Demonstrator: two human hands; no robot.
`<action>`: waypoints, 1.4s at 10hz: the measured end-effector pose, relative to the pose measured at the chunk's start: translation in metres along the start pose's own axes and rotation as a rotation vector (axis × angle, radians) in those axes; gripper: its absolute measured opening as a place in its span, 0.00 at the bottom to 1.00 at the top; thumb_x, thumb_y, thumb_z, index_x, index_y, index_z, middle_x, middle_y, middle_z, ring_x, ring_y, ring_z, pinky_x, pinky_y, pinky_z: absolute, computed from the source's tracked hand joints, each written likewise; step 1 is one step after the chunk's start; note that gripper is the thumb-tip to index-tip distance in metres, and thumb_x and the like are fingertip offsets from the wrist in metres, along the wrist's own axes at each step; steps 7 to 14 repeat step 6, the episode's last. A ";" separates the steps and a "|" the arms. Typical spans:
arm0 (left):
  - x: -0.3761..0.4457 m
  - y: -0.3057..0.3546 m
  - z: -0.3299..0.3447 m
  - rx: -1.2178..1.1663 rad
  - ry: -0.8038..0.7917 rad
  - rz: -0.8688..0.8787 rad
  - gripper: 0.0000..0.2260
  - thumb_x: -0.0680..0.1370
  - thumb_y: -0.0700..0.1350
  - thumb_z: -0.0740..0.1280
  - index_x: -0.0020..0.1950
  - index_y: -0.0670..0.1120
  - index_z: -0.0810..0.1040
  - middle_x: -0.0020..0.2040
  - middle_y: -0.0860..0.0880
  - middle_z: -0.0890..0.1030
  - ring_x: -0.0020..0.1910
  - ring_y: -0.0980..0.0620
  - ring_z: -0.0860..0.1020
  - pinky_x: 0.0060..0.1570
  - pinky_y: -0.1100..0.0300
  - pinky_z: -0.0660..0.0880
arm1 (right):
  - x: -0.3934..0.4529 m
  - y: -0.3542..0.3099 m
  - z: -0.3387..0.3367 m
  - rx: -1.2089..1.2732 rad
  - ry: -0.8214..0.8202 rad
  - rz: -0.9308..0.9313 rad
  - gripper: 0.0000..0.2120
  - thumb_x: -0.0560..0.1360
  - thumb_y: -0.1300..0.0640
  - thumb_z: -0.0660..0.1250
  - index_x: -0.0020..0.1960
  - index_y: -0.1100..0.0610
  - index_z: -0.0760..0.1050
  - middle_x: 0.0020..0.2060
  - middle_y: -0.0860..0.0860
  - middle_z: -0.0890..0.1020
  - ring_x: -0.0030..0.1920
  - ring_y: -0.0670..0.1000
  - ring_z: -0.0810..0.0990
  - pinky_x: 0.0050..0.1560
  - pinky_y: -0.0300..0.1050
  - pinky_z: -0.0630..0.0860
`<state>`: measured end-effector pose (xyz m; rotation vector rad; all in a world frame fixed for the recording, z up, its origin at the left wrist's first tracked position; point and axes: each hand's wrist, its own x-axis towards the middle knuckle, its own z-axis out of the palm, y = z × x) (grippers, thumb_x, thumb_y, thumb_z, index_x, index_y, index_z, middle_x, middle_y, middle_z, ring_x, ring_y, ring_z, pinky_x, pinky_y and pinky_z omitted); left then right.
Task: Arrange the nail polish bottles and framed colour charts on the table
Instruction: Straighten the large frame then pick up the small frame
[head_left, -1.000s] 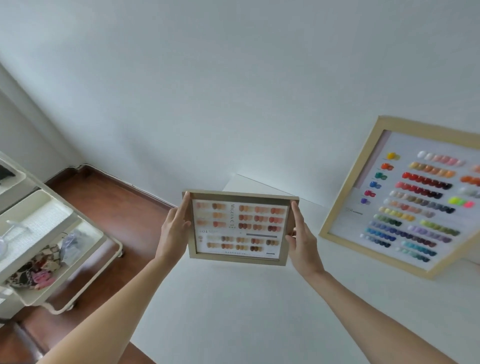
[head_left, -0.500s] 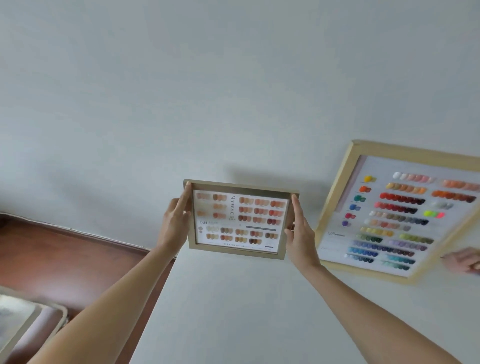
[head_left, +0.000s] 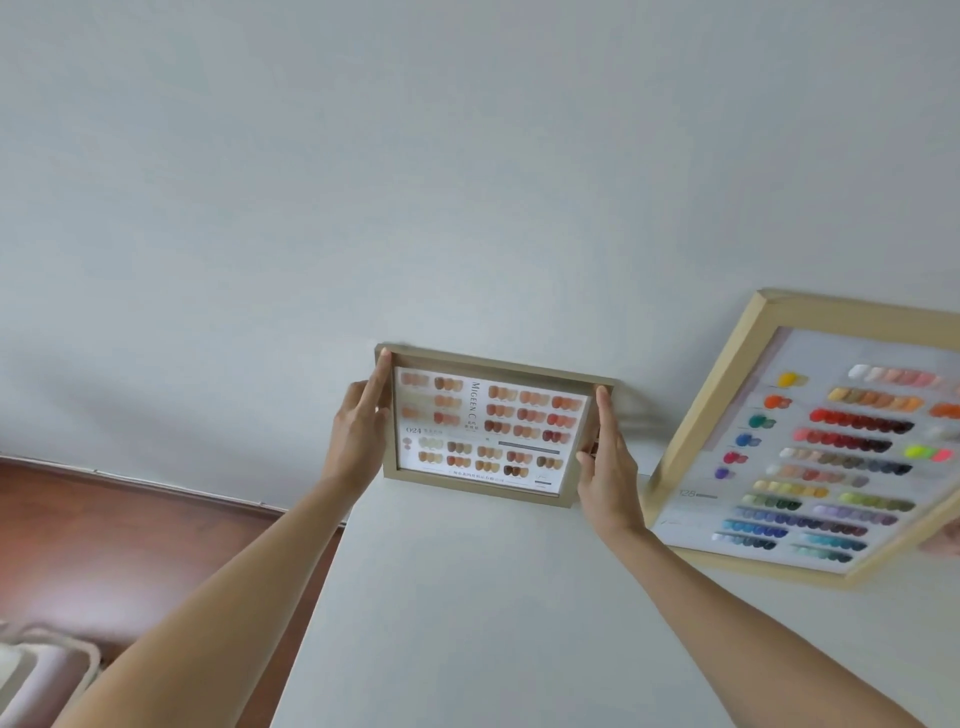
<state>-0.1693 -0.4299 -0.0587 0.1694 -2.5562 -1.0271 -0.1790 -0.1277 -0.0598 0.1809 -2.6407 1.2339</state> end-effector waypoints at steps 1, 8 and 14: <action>0.002 -0.001 0.001 0.000 0.012 0.014 0.42 0.76 0.29 0.58 0.73 0.70 0.49 0.55 0.52 0.70 0.51 0.57 0.72 0.55 0.62 0.68 | 0.000 0.004 0.003 0.005 0.001 0.011 0.48 0.74 0.75 0.62 0.73 0.33 0.43 0.64 0.55 0.72 0.56 0.30 0.64 0.49 0.10 0.59; -0.024 0.036 -0.019 0.060 -0.012 -0.006 0.37 0.79 0.36 0.59 0.75 0.66 0.46 0.77 0.45 0.55 0.65 0.42 0.73 0.48 0.53 0.75 | -0.017 -0.043 -0.017 -0.061 0.064 -0.019 0.46 0.74 0.73 0.61 0.74 0.38 0.42 0.76 0.50 0.59 0.70 0.40 0.62 0.63 0.30 0.61; -0.024 0.036 -0.019 0.060 -0.012 -0.006 0.37 0.79 0.36 0.59 0.75 0.66 0.46 0.77 0.45 0.55 0.65 0.42 0.73 0.48 0.53 0.75 | -0.017 -0.043 -0.017 -0.061 0.064 -0.019 0.46 0.74 0.73 0.61 0.74 0.38 0.42 0.76 0.50 0.59 0.70 0.40 0.62 0.63 0.30 0.61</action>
